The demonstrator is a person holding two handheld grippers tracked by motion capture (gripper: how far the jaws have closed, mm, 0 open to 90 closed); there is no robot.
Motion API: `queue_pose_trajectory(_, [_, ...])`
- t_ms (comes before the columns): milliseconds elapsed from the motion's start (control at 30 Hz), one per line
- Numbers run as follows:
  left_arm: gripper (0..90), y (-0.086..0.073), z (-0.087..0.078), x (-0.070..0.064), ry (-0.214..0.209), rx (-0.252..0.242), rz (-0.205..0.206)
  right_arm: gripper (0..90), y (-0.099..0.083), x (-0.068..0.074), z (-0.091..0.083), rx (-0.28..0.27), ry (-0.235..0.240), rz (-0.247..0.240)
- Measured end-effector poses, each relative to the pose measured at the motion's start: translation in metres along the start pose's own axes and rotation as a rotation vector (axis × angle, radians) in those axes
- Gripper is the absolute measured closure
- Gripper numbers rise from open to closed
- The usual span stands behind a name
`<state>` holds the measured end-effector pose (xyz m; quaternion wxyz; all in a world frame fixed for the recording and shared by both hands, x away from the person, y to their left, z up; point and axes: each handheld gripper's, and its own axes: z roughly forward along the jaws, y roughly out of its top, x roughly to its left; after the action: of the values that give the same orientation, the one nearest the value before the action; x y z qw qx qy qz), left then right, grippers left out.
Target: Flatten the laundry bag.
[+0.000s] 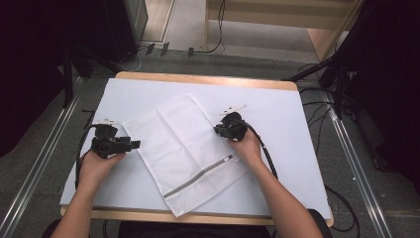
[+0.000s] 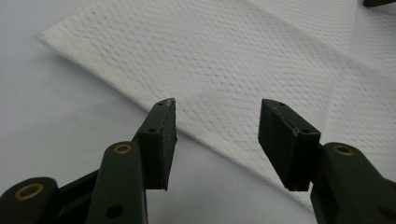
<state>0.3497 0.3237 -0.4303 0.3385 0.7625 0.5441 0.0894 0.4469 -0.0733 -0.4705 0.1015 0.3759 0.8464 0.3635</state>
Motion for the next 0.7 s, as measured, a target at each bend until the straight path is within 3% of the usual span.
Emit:
queue_pose_trajectory(200, [47.4,0.000,0.000,0.000,-0.004,-0.003,0.001,89.8,0.000,-0.003,-0.001,0.005,0.015,0.035])
queue_pose_trajectory(500, [47.5,0.003,0.002,-0.002,-0.011,-0.004,0.010,89.8,-0.003,-0.021,-0.009,0.006,-0.021,0.092])
queue_pose_trajectory(700, [47.6,0.008,0.008,-0.008,-0.021,-0.002,0.025,89.8,-0.009,-0.037,-0.019,0.005,-0.050,0.157])
